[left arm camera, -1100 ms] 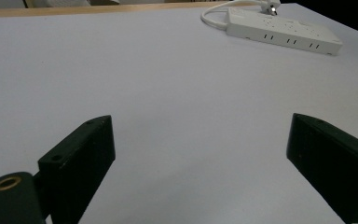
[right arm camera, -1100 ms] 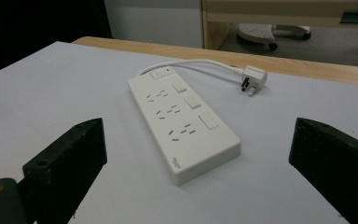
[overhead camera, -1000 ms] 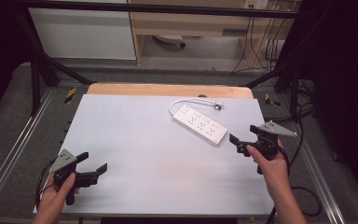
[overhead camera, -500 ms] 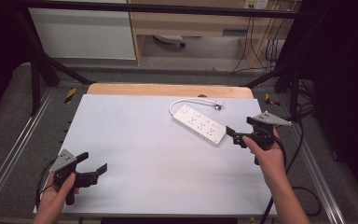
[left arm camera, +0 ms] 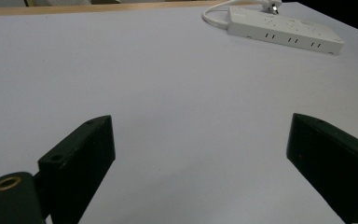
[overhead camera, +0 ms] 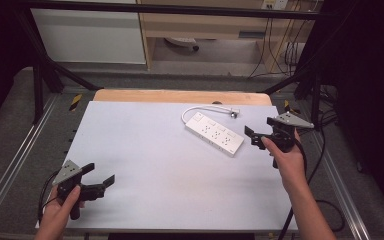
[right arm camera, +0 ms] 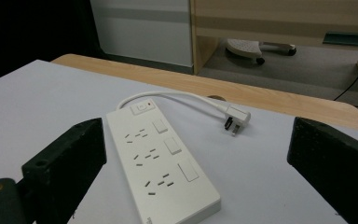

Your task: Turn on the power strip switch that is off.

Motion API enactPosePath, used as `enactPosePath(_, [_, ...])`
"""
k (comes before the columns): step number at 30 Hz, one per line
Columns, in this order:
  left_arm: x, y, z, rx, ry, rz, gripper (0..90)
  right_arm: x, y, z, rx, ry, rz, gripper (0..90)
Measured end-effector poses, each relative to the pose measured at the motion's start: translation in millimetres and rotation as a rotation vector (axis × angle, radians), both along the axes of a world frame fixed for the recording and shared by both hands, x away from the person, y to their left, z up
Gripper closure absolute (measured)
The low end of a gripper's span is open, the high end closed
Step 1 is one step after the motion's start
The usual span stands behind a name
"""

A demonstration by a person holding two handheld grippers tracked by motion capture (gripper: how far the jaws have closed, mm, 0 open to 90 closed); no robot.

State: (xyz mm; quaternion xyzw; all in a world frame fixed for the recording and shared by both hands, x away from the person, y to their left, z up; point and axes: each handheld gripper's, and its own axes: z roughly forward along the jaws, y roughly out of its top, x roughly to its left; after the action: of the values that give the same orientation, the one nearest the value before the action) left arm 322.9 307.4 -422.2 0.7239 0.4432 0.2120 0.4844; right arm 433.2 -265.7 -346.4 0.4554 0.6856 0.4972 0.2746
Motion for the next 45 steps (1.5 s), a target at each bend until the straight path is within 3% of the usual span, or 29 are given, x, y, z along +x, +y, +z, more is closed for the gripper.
enactPosePath(7, [0.1, 0.3, -0.3, 0.001, 0.002, 0.001, 7.8, 5.9, -0.8, 1.0, 0.001, -0.005, -0.013, 12.0])
enactPosePath(8, [0.1, 0.3, -0.3, 0.001, 0.002, 0.001, 7.8, 8.0, -1.0, 0.4, 0.006, -0.002, -0.012, 16.9])
enactPosePath(16, [0.1, 0.3, -0.2, 0.0, 0.001, 0.0, 7.8, 16.0, 0.7, 0.1, 0.001, 0.005, 0.002, 27.8])
enactPosePath(34, [-0.2, 1.1, 0.5, 0.002, -0.005, -0.004, 7.8, 33.3, 6.6, 7.6, 0.006, -0.033, -0.011, 53.4])
enactPosePath(45, [-0.3, 1.0, 0.6, 0.003, -0.006, -0.002, 7.8, 43.4, 15.3, 7.4, -0.001, -0.044, -0.005, 62.5])
